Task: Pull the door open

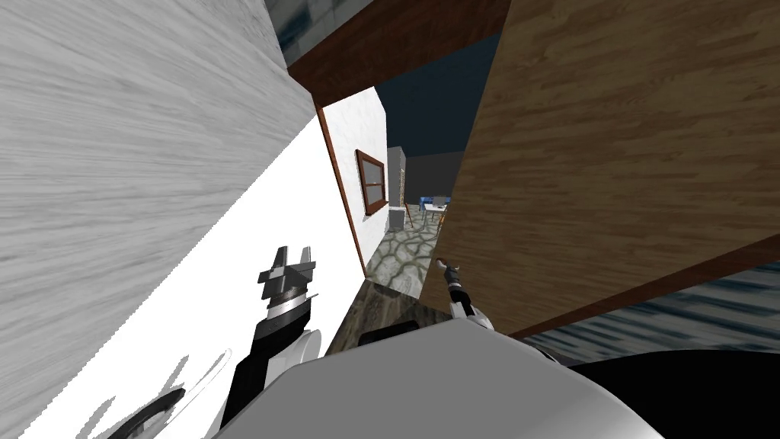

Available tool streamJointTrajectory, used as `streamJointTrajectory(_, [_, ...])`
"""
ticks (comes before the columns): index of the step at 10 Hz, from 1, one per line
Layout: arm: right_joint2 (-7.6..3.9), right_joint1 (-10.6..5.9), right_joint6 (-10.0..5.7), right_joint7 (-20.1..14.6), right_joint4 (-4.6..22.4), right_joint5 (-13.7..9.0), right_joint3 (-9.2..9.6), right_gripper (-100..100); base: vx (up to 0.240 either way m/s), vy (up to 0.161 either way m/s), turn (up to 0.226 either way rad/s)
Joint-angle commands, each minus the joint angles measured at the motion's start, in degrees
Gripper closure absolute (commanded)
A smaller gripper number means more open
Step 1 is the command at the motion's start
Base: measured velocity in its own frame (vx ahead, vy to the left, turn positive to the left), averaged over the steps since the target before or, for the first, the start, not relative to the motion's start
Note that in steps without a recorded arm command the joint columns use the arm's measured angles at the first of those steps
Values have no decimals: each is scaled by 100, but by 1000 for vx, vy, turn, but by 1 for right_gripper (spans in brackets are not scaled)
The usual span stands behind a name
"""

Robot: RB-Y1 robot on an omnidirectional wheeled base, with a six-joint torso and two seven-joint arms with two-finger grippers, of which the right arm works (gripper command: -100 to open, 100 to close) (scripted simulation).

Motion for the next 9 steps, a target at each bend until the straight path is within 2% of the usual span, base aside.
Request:
streamJointTrajectory(1, [-15,20,-42,-71,63,48,77,100,-188,13,73])
streamJointTrajectory(7, [-124,75,-164,-463,66,286,473,100,-204,-10,86])
streamJointTrajectory(9, [-133,79,-175,-498,66,307,508,100,-205,-33,52])
